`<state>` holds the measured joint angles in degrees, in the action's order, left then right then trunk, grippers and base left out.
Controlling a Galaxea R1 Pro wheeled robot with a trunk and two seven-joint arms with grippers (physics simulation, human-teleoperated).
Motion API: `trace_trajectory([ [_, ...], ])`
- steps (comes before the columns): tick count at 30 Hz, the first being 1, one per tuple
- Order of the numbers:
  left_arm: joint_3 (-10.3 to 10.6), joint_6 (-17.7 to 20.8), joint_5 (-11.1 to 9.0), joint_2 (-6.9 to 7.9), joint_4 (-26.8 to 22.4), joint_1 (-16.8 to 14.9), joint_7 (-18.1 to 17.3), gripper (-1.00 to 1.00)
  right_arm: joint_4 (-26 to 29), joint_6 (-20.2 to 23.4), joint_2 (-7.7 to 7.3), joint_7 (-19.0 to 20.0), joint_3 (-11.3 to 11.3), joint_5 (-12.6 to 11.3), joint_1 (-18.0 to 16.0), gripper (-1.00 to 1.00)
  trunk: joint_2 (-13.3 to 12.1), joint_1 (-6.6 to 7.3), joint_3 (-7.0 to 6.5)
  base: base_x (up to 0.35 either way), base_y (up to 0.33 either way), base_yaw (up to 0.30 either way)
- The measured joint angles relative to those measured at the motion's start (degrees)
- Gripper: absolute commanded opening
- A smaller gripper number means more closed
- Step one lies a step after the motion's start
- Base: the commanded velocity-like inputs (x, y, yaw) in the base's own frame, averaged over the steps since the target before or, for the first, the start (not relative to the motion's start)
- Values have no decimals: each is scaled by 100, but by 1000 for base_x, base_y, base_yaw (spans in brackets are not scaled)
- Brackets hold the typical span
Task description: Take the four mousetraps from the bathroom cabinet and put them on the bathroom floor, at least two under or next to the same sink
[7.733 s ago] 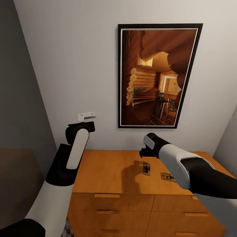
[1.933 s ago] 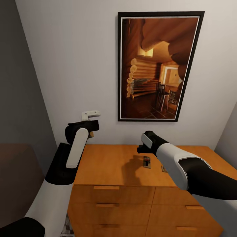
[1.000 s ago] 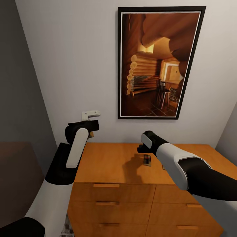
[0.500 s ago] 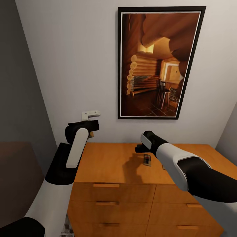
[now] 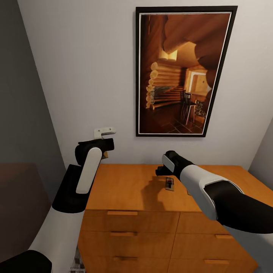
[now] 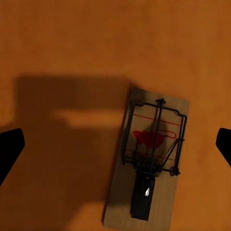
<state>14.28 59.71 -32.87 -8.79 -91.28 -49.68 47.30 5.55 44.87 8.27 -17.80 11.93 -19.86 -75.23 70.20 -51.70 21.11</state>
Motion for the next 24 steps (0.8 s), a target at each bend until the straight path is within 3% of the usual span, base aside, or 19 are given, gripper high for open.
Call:
trace_trajectory([
  [7,0,0,0,4,0,1,0,-100,0,0,-1,1,1,-1,0,100,159,-87,71,0,0,0],
  [21,0,0,2,8,0,2,6,-100,0,0,-2,2,2,0,1,100,161,-88,72,0,0,0],
  [24,0,0,3,9,0,3,7,-100,0,0,-4,2,2,-2,1,100,279,-153,125,0,0,0],
])
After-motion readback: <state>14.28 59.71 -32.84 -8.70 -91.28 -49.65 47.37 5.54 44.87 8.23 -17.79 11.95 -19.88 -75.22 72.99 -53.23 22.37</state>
